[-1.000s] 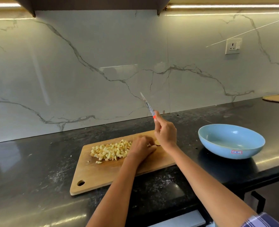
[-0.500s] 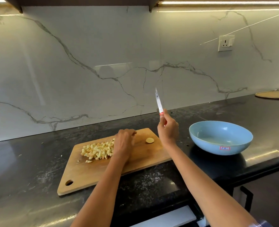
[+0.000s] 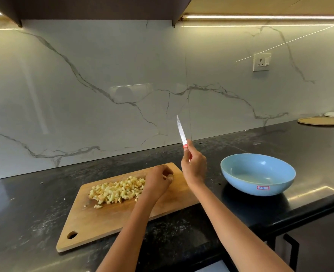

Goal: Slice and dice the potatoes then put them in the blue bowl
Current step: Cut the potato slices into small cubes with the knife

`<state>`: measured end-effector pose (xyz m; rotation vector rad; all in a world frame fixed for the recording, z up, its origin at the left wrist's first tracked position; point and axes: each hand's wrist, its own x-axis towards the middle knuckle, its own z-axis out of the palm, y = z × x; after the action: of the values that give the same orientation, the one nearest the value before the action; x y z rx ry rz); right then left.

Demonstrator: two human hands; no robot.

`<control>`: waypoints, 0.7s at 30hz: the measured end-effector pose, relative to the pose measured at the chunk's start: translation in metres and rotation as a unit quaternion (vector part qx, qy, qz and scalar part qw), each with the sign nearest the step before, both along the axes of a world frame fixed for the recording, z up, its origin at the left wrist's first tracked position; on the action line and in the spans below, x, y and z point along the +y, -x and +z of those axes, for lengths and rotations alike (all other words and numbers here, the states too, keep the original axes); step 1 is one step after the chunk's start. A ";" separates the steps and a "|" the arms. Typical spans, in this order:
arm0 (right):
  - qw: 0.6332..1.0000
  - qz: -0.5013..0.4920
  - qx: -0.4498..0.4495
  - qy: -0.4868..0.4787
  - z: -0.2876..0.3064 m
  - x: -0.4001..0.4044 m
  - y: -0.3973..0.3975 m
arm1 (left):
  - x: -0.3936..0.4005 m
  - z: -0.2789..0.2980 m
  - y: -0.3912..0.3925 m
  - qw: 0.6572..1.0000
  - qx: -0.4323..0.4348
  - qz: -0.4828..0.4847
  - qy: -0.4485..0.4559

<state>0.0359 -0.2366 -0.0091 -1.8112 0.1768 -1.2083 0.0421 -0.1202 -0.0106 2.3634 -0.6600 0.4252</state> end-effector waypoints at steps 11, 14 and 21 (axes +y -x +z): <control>0.999 0.011 0.052 -0.011 0.007 0.002 0.021 | 0.017 -0.009 0.013 0.997 0.071 -0.024 -0.018; 0.996 0.026 0.089 -0.006 0.006 0.004 0.035 | 0.020 -0.009 0.015 0.998 0.066 -0.012 0.014; 0.954 0.016 0.242 0.177 -0.011 0.007 0.078 | 0.017 -0.009 0.014 0.998 0.055 -0.021 0.000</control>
<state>-0.0423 -0.2296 -0.0198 -2.3996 0.2151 -0.7852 0.0280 -0.1028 -0.0201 2.3503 -0.6559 0.2750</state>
